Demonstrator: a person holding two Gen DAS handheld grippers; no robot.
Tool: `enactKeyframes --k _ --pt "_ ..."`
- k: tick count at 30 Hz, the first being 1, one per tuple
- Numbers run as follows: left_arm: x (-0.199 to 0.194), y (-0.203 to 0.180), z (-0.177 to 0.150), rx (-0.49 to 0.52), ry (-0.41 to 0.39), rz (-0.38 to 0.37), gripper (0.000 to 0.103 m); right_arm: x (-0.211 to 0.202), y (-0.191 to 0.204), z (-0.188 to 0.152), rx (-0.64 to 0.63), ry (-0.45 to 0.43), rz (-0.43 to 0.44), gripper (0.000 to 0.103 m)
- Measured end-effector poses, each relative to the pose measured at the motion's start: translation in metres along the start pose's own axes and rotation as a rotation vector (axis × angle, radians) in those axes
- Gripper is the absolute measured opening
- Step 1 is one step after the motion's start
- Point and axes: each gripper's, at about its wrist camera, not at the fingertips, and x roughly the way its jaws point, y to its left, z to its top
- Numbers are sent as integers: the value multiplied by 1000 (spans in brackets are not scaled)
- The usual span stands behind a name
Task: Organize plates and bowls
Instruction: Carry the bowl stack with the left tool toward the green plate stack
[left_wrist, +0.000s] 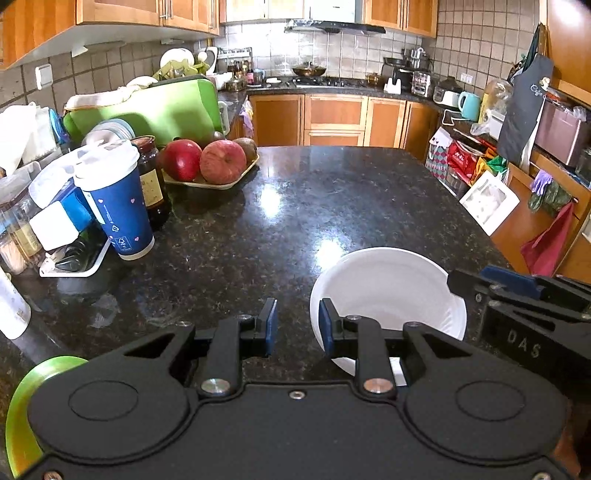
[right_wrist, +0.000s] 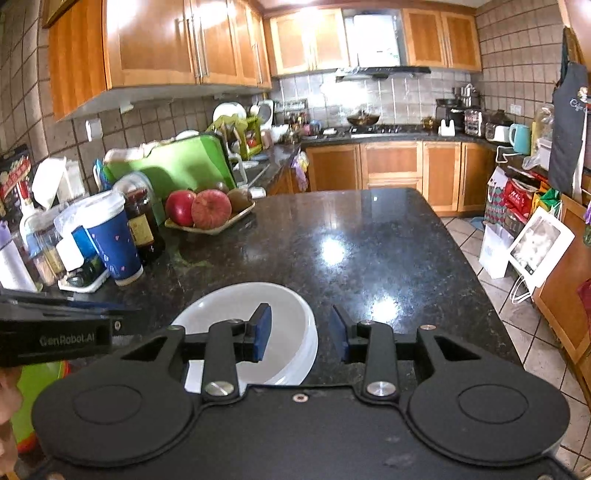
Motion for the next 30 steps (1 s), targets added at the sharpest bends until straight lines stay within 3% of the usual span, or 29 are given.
enactKeyframes --k 4,8,19,30 --pt "-2 -5 -5 28 -29 15 35 -1 1 -2 -8 -24 -15 38" --pt "0 -9 -5 50 -45 25 35 6 1 -2 -15 6 -11 38" --pt "20 -7 1 19 51 5 35 23 1 -1 -8 58 -23 38" --pt "25 -9 1 6 79 -4 35 22 2 1 -22 58 -21 38"
